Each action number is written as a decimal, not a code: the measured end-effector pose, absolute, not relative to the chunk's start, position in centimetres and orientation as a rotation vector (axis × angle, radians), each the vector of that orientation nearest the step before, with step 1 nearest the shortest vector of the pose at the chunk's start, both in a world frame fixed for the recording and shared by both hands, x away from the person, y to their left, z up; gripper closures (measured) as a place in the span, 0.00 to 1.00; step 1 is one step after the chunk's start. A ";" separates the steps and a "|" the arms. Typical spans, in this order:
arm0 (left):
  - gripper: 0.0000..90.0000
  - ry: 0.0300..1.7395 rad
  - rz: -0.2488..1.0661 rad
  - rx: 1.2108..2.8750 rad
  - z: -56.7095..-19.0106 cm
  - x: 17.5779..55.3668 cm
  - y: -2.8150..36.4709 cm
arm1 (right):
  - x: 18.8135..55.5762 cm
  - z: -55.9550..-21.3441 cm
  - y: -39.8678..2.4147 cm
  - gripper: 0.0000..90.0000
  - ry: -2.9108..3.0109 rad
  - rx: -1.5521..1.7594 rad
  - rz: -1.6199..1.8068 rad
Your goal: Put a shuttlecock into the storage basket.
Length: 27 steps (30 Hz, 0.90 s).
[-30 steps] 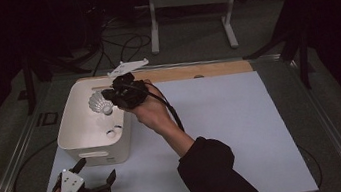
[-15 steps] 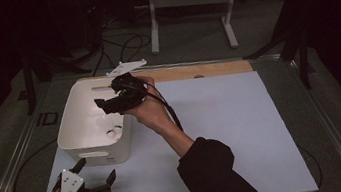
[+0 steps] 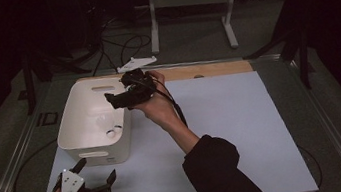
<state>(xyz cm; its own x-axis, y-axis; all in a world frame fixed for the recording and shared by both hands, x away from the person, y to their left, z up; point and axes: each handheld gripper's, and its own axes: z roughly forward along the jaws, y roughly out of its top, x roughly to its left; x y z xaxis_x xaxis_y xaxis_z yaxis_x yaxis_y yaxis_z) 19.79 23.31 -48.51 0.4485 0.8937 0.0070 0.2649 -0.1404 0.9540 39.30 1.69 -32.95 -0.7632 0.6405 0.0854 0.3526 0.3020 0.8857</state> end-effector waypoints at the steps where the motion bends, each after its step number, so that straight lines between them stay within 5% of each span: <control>1: 0.00 1.019 0.757 1.661 -48.5 19.8 23.3 | 39.3 -33.0 1.6 0.14 2.285 0.901 1.440; 27: 0.00 1.017 0.760 1.662 -48.5 19.8 23.3 | 39.2 -34.8 -5.9 0.12 2.182 0.979 1.338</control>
